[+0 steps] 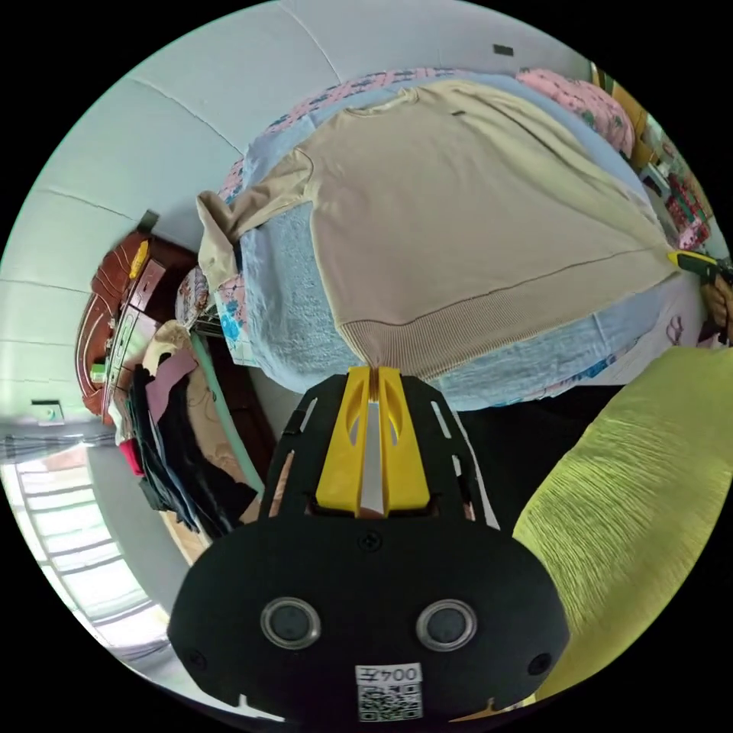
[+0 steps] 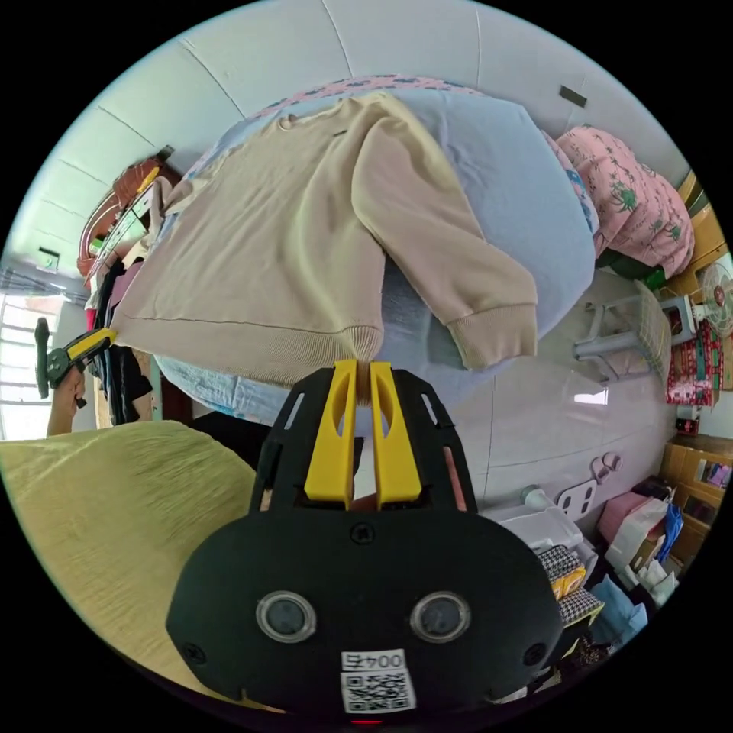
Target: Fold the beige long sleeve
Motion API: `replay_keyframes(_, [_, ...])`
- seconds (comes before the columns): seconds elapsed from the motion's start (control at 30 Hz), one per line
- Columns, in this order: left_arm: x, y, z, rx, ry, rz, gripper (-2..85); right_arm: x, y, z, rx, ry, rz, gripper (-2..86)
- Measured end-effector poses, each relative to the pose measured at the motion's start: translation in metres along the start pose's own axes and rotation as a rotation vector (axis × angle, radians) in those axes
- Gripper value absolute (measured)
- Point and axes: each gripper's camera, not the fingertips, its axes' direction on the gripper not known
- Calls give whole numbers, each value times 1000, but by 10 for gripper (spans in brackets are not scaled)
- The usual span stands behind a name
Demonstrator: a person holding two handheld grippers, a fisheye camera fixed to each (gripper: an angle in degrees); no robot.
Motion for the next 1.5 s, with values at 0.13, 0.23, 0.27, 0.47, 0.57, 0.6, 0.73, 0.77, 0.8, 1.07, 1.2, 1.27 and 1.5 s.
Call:
replay_keyframes(0.13, [38,-2,74,-108,2,52,24,0,-12,38,-83,25,56,40])
replay_keyframes(0.23, [58,-3,116,-134,-7,76,33,-5,-23,49,-89,47,102,42])
replay_keyframes(0.27, [66,-5,126,-136,-9,93,39,-6,-29,49,-93,53,110,45])
replay_keyframes(0.47, [53,-10,150,-163,145,109,99,1,-50,23,-120,-51,112,90])
replay_keyframes(0.57, [21,-10,138,-75,268,59,98,11,-51,-15,-38,-44,139,107])
replay_keyframes(0.6, [16,-11,135,-44,279,55,96,16,-50,-22,-21,-39,157,108])
replay_keyframes(0.73, [14,-39,125,149,349,137,83,55,-48,-56,111,-21,346,112])
replay_keyframes(0.77, [24,-52,130,186,373,179,79,65,-48,-62,138,-16,394,113])
replay_keyframes(0.8, [30,-58,134,200,385,201,79,69,-49,-64,149,-8,413,114])
replay_keyframes(1.07, [142,-137,204,179,491,410,71,120,-70,-53,183,-12,582,136])
replay_keyframes(1.2, [176,-155,229,147,454,392,61,132,-88,-52,204,-7,449,139])
replay_keyframes(1.27, [194,-164,248,109,386,361,51,139,-105,-45,158,-10,312,139])
replay_keyframes(1.5, [239,-173,293,31,252,344,26,153,-139,-16,57,-118,78,116])
